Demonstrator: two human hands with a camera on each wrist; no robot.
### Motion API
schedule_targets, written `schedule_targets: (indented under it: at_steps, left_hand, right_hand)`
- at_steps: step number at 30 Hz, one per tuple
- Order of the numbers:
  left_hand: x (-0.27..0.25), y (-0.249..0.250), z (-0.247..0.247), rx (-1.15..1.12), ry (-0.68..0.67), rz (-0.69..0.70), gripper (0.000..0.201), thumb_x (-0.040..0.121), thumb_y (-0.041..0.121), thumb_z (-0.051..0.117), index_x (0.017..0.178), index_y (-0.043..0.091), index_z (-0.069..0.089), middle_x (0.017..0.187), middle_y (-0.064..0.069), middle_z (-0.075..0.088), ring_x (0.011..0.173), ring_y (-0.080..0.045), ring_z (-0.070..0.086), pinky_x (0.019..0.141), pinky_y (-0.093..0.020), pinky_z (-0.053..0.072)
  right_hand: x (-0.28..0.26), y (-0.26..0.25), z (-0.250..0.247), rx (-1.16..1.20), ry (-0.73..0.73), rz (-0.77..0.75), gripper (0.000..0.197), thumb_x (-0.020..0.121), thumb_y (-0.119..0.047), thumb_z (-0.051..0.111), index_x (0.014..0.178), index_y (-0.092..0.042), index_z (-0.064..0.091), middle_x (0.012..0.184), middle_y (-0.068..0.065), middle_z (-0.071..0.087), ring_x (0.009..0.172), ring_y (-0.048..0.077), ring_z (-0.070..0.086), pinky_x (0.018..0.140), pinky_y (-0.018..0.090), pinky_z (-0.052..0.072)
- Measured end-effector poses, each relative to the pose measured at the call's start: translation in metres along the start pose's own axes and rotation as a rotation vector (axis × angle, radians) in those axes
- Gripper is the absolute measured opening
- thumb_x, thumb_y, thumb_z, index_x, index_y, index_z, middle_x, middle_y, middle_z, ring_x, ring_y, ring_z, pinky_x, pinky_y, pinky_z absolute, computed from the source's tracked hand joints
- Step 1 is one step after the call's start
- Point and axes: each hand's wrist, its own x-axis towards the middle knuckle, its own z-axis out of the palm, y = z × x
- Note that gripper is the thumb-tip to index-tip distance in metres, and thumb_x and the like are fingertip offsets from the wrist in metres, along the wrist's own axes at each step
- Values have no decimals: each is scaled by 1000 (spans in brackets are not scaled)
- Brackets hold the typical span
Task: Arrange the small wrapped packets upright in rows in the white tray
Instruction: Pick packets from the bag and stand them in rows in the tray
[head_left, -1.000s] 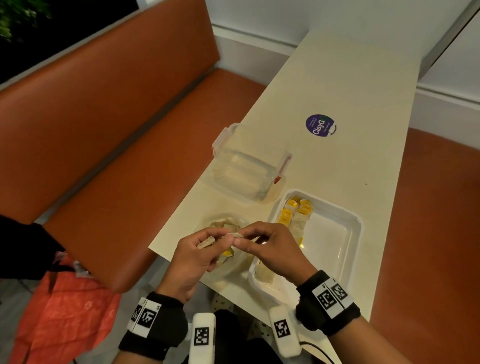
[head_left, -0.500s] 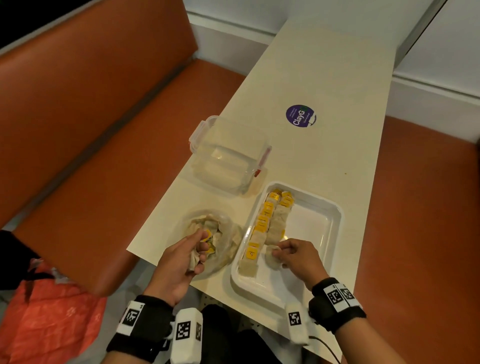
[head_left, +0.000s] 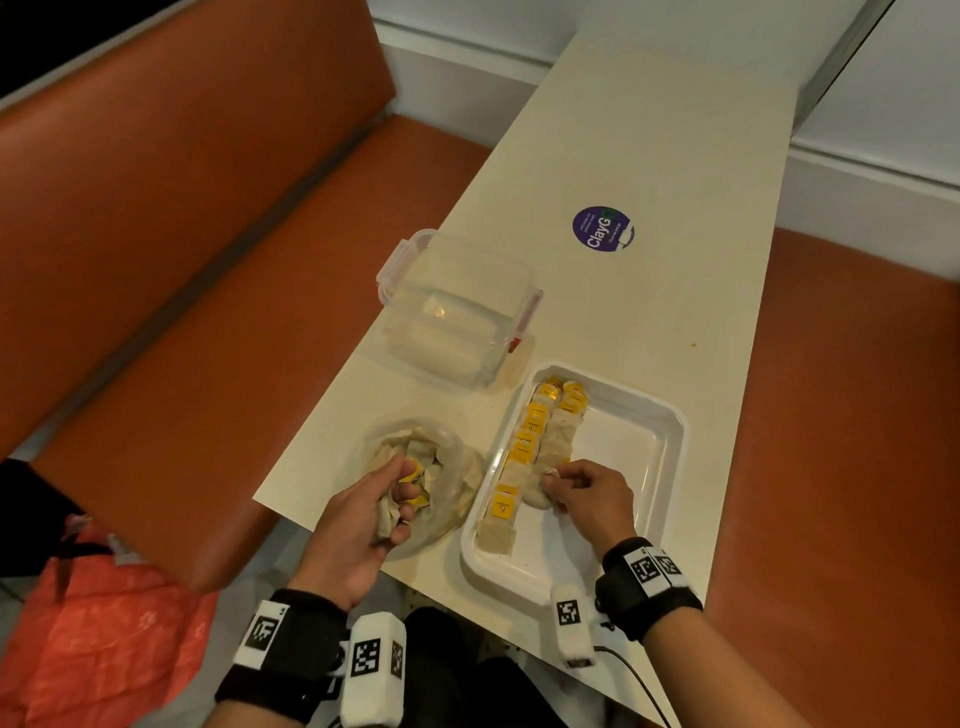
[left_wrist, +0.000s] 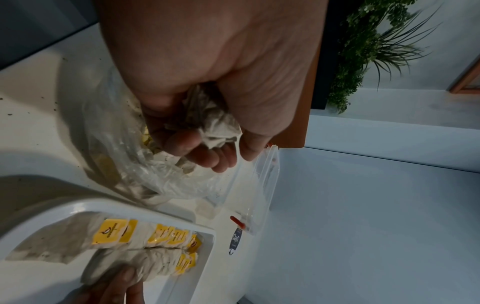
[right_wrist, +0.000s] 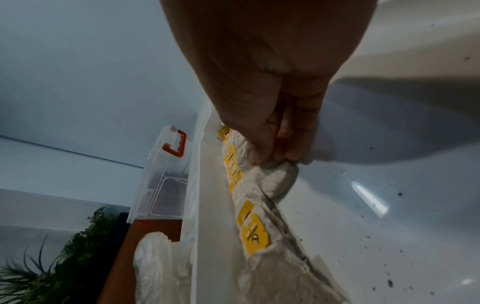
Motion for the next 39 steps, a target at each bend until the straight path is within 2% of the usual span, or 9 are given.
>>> schedule_targets:
  at_steps: [5,10,14,20,23,26,32,35,39]
  left_hand:
    - [1,-1,-2,3,-2,1,39,94,38,73,119,8,71,77,-1,60,62,-11,50,47,-24,35]
    - [2,-3,-1,8,-1,2,40,93,37,73,120,7,71,78,-2,60,62,-12,50,47,-24,35]
    - [3,-3,2,-4,1,-10,44,94,38,72,123,5,70,78,-2,62,62,-12,51,47,-23,36]
    - [-4,5,11,-160,-76,-86,48,96,56,62,112,12,72,83,-4,63,65,-14,56,47,-24,39]
    - [-5,10,12,-269,-138,-119,57,97,63,56,114,11,74,92,-10,67,74,-19,63,49,-24,45]
    - [-6,11,10,-337,-198,-138,67,96,67,54,122,8,70,101,-14,69,85,-25,70,57,-28,52]
    - [-13,10,14,-345,-281,-153,86,92,77,53,142,9,63,124,-19,67,105,-34,65,82,-41,55]
    - [-17,10,15,-356,-298,-148,90,93,80,50,148,9,58,150,-17,57,136,-38,54,107,-50,46]
    - [-22,11,18,-347,-267,-115,86,95,77,49,143,7,63,151,-19,58,140,-37,55,105,-49,50]
  right_hand:
    - [-1,-3,-2,0,12,1,12,82,-15,88,88,-13,77,78,15,76,58,16,67,55,17,53]
    - [-4,-3,-5,-64,24,-9,29,73,-22,94,93,-21,74,86,1,75,79,16,71,77,32,62]
    - [-7,-4,-6,-145,19,-32,44,68,-19,97,100,-17,67,94,-1,67,83,12,63,68,17,47]
    - [-8,-14,-7,-201,21,-41,29,75,-17,91,92,-18,67,94,1,70,88,19,67,66,19,46]
    - [-29,-44,-9,-168,32,-139,27,75,-26,91,89,-23,69,93,-6,71,83,13,67,65,19,45]
    - [-65,-83,-4,-157,-136,-321,27,71,-33,94,87,-32,73,91,-13,72,73,5,65,63,11,47]
    - [-110,-117,28,-480,-459,-859,43,74,-54,86,112,-41,72,106,-18,64,93,2,56,76,16,41]
    - [-107,-116,43,-687,-431,-907,53,77,-52,82,126,-39,65,124,-15,60,101,6,45,81,21,31]
    - [-107,-119,46,-709,-411,-904,54,75,-55,82,124,-40,67,115,-14,62,97,10,45,77,21,29]
